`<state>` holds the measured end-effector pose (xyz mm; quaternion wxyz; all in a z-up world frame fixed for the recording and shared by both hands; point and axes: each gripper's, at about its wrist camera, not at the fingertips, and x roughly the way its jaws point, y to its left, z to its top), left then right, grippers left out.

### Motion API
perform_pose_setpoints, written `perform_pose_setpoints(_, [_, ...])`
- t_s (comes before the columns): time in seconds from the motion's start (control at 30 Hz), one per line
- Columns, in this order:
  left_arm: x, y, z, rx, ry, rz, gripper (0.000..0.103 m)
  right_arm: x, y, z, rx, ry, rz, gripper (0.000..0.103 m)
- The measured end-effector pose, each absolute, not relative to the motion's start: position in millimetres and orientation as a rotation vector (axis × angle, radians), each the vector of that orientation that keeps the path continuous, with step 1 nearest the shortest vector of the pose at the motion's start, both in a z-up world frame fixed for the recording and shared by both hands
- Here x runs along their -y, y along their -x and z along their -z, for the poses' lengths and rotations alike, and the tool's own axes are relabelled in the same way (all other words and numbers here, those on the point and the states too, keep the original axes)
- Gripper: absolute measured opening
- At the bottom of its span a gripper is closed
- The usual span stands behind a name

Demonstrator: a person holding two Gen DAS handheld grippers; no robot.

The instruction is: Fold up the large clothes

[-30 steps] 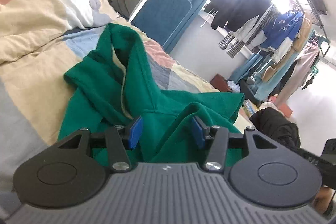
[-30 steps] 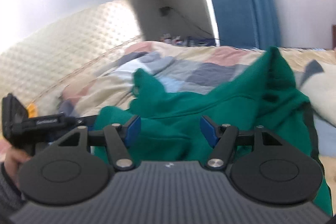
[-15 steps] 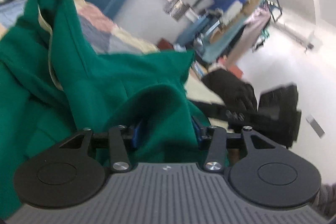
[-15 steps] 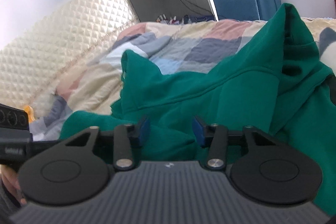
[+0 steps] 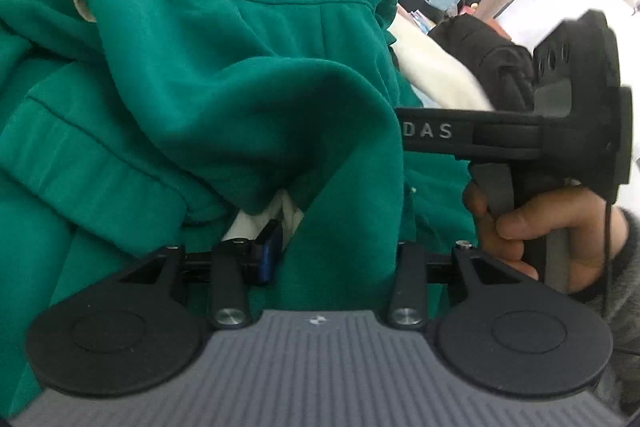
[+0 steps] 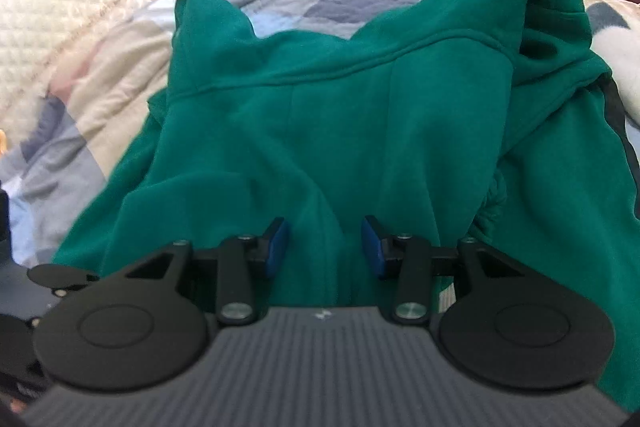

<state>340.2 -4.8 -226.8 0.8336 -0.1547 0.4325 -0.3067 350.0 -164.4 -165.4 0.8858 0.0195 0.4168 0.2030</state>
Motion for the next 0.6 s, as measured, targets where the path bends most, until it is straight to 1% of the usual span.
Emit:
perform_pose_setpoints(0.2, [8, -339, 224, -0.889, 0.303, 0.662, 0.047, 158, -346, 163, -0.866, -0.002, -0.390, 0.043])
perform_pose_setpoints(0.23, [11, -337, 221, -0.891, 0.302, 0.663, 0.052, 158, -344, 162, -0.863, 0.002, -0.388, 0.043])
perform_pose_setpoints(0.27, [7, -330, 218, -0.890, 0.300, 0.670, 0.060, 158, -342, 161, -0.858, 0.004, -0.387, 0.043])
perform_pose_setpoints(0.37, [5, -316, 201, -0.838, 0.261, 0.664, 0.068, 160, -338, 158, -0.835, -0.002, -0.390, 0.045])
perform_pose_setpoints(0.5, [-19, -301, 175, -0.737, 0.343, 0.671, 0.071, 168, -334, 149, -0.814, -0.068, -0.398, 0.045])
perform_pose_setpoints(0.57, [-34, -296, 163, -0.682, 0.384, 0.649, 0.074, 173, -331, 141, -0.789, -0.112, -0.404, 0.046])
perform_pose_setpoints(0.6, [-42, -296, 158, -0.657, 0.402, 0.636, 0.074, 176, -329, 136, -0.769, -0.131, -0.411, 0.047])
